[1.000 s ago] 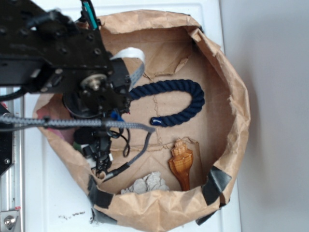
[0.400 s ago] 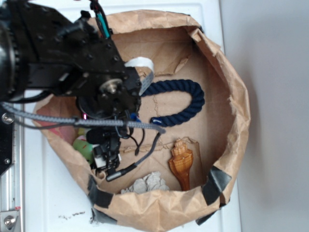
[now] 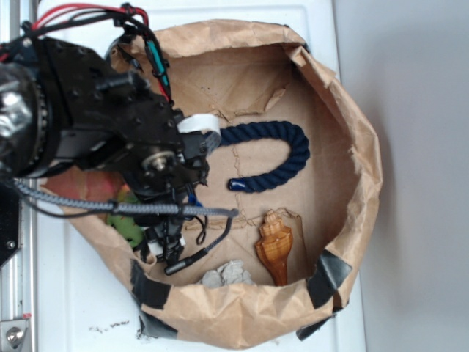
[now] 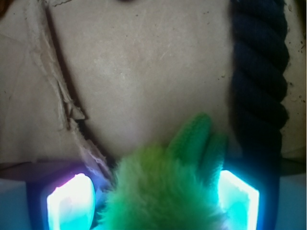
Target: Grab the green animal.
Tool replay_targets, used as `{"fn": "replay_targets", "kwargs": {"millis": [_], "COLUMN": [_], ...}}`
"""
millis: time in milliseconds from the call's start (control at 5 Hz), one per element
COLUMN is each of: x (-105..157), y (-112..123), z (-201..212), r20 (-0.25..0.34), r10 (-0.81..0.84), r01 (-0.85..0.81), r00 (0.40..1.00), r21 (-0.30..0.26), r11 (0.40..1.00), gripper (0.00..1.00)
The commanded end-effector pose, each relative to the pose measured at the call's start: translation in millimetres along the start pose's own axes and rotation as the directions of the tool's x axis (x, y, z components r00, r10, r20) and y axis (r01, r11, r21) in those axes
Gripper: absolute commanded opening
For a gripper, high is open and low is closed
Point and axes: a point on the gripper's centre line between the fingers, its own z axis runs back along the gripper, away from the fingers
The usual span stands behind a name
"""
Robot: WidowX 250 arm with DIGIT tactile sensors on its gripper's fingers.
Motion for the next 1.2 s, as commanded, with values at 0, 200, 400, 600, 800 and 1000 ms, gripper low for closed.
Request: {"fn": "replay_targets", "kwargs": {"millis": [0, 200, 400, 600, 800, 1000], "x": [5, 7, 6, 7, 8, 7], "y": [2, 2, 2, 1, 1, 1], "z": [3, 8, 10, 12, 15, 21], "r20": [0.034, 0.024, 0.042, 0.04, 0.033, 0.032], "r10": [-0.036, -0.013, -0.021, -0.018, -0.013, -0.022], "r01": [0.036, 0.014, 0.021, 0.018, 0.014, 0.024], "r00": [0.999, 1.0, 0.999, 0.999, 0.999, 0.999], "r21": [0.002, -0.005, -0.013, -0.015, -0.022, -0.043], "r11": [0.999, 1.0, 1.0, 1.0, 1.0, 0.999], "gripper": [1.0, 0.0, 0.0, 0.0, 0.0, 0.0]}}
